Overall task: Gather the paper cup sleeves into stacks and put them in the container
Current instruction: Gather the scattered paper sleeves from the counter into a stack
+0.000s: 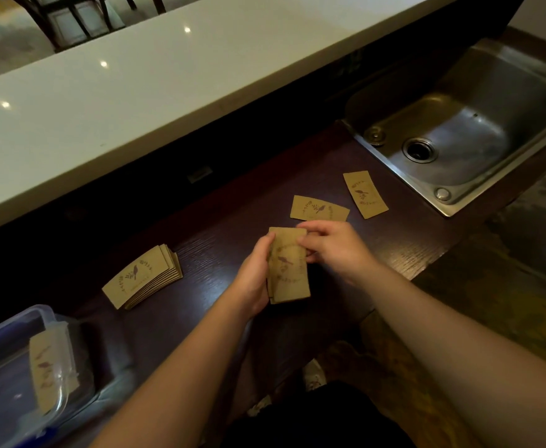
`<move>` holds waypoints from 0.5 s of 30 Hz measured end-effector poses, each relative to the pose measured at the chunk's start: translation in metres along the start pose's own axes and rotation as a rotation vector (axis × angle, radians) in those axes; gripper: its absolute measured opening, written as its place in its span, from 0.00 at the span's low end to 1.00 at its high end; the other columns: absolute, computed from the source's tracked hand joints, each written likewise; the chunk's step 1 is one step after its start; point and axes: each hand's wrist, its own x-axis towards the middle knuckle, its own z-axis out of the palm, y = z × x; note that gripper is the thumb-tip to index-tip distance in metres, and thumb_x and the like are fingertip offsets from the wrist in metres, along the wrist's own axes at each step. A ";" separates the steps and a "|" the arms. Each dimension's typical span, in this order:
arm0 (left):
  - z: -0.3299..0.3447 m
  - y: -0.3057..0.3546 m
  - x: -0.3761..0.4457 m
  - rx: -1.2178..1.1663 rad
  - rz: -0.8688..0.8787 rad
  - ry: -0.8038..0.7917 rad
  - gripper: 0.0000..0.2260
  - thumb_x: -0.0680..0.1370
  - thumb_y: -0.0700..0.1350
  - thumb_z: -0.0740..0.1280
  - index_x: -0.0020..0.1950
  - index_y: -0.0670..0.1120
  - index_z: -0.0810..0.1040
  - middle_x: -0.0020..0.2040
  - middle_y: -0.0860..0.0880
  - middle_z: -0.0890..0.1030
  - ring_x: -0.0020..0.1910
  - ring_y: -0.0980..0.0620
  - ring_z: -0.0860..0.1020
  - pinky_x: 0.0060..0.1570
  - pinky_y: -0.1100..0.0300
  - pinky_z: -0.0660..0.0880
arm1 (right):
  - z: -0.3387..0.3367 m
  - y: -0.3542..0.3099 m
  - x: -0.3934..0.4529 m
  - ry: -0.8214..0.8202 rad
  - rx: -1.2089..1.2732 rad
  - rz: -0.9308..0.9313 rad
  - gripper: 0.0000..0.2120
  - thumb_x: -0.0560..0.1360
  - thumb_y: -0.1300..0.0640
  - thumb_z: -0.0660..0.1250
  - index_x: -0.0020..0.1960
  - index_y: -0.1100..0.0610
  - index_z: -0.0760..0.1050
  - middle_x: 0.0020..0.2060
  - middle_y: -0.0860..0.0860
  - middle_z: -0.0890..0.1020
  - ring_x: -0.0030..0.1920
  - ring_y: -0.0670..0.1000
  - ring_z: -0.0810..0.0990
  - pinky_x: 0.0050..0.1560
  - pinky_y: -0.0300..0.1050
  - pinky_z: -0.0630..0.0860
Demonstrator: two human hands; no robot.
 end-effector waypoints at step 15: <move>-0.017 0.003 -0.002 0.022 0.066 0.126 0.09 0.78 0.40 0.61 0.57 0.45 0.75 0.45 0.43 0.80 0.44 0.45 0.80 0.44 0.47 0.79 | -0.033 0.011 0.052 0.385 -0.889 0.042 0.22 0.77 0.49 0.65 0.67 0.58 0.71 0.65 0.60 0.70 0.64 0.63 0.71 0.60 0.54 0.70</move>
